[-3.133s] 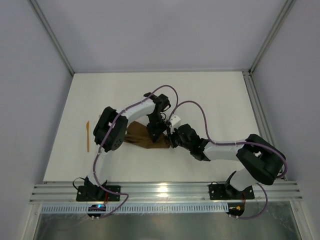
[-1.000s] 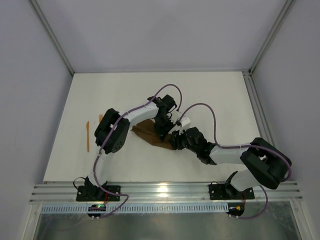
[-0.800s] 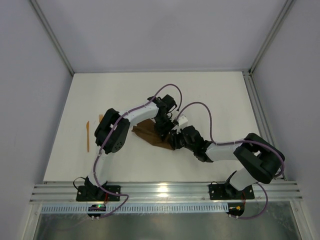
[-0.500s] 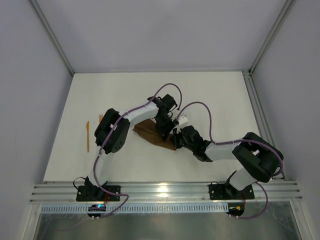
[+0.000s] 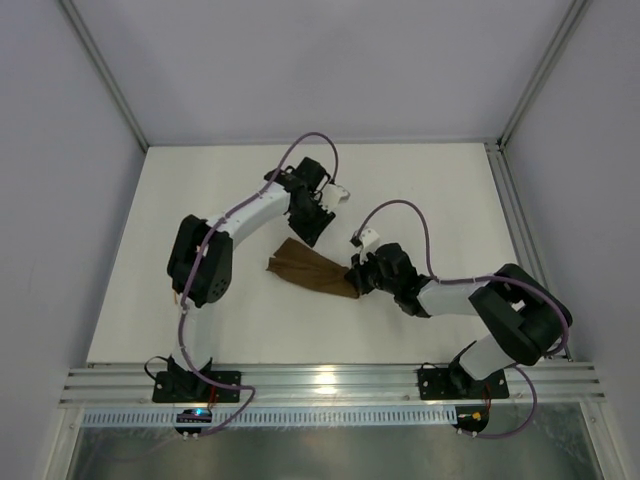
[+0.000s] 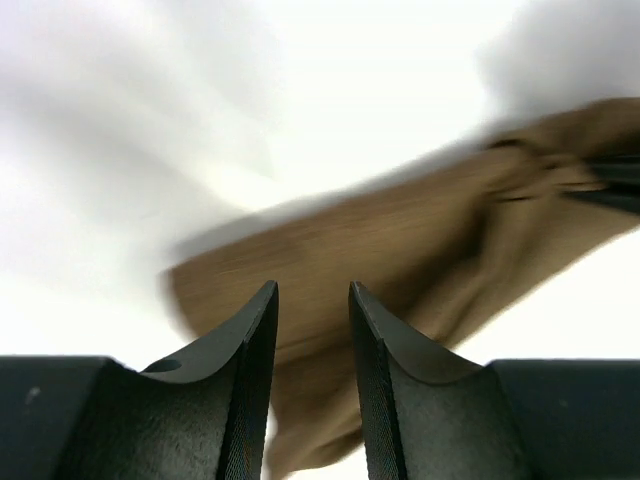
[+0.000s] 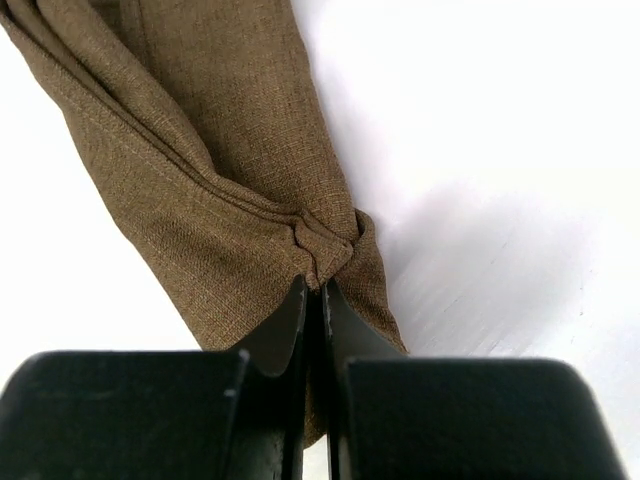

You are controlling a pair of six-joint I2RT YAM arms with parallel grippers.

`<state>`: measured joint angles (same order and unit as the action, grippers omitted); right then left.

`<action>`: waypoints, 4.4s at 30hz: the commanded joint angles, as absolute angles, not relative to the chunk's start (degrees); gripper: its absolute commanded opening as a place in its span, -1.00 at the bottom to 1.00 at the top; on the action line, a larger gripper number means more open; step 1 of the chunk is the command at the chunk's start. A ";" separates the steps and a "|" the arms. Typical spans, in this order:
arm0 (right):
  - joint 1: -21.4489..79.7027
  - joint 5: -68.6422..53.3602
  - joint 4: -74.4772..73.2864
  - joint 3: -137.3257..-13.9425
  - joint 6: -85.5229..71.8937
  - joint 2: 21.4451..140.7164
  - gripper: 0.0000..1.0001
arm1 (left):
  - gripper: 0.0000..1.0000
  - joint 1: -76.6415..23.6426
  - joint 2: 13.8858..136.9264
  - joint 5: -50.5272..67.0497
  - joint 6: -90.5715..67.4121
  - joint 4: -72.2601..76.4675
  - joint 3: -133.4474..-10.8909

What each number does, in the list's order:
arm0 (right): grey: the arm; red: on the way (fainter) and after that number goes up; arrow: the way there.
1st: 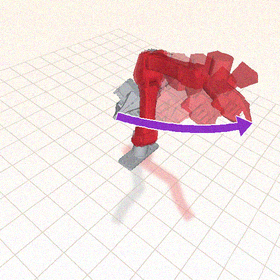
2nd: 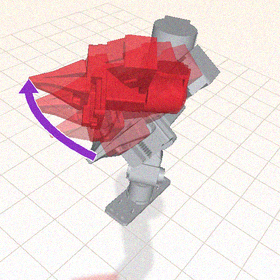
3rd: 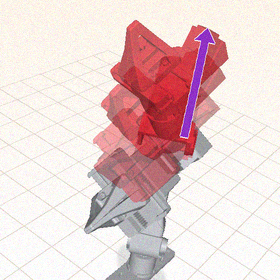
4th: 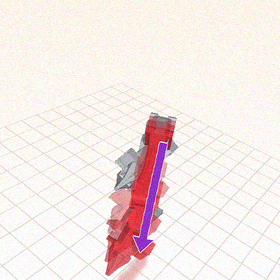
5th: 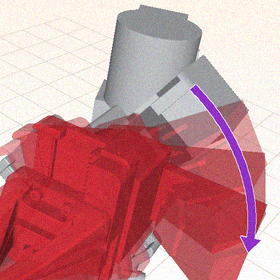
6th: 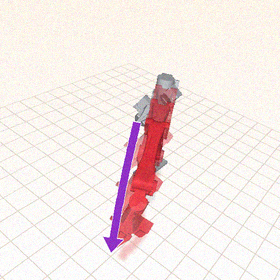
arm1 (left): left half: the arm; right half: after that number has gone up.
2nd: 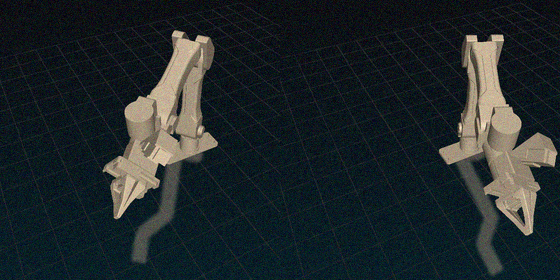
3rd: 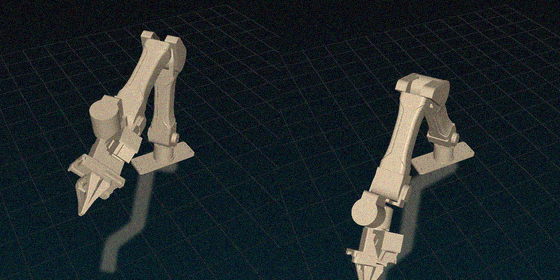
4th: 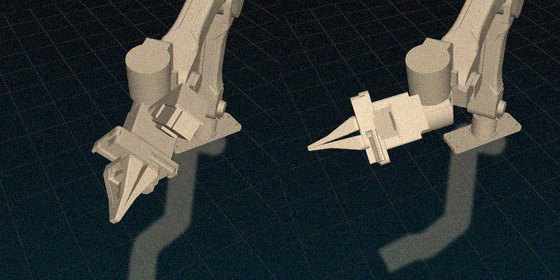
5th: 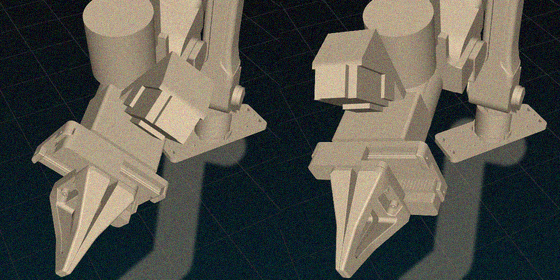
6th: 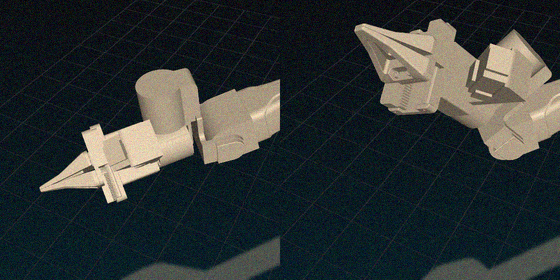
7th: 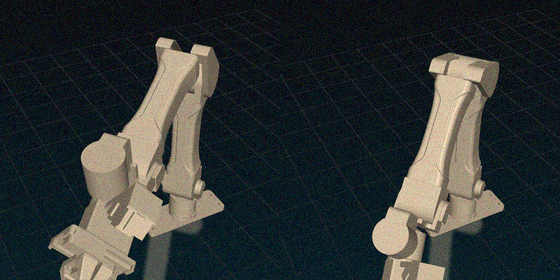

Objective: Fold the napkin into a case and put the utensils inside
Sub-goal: Fold the 2/3-rectangle-folded napkin at the center of the board.

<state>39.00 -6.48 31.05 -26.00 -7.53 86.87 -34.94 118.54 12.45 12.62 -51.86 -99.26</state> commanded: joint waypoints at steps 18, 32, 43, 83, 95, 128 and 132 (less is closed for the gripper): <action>32.78 -30.93 6.77 -47.89 23.28 96.50 -0.94 | -0.36 -31.90 109.87 18.09 16.09 -48.43 -75.33; 31.20 -40.34 -24.52 -75.49 46.31 111.09 -0.94 | -0.31 -30.33 95.90 22.50 17.32 -57.31 -70.93; 30.94 -38.23 -24.43 -81.03 35.70 114.86 -0.91 | 0.24 -27.95 97.29 26.79 11.43 -40.97 -70.32; 27.60 -32.89 -11.36 -73.57 23.14 102.85 0.98 | -0.89 -38.06 96.50 21.00 4.31 -28.65 -62.84; 26.02 4.63 30.80 -37.91 10.12 66.65 0.99 | -0.67 -36.21 96.59 22.94 4.22 -29.27 -63.28; 39.11 -3.43 29.71 -34.72 -54.14 96.40 0.18 | -0.59 -35.60 98.96 25.40 4.22 -30.32 -64.34; 39.11 -3.34 29.36 -35.33 -55.72 98.35 -0.03 | -0.59 -35.25 98.79 25.84 4.39 -30.23 -64.34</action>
<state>38.89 -4.10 29.52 -34.15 -54.13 96.68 -35.86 98.89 24.05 4.67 -30.65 -62.48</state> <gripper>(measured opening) 0.503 0.204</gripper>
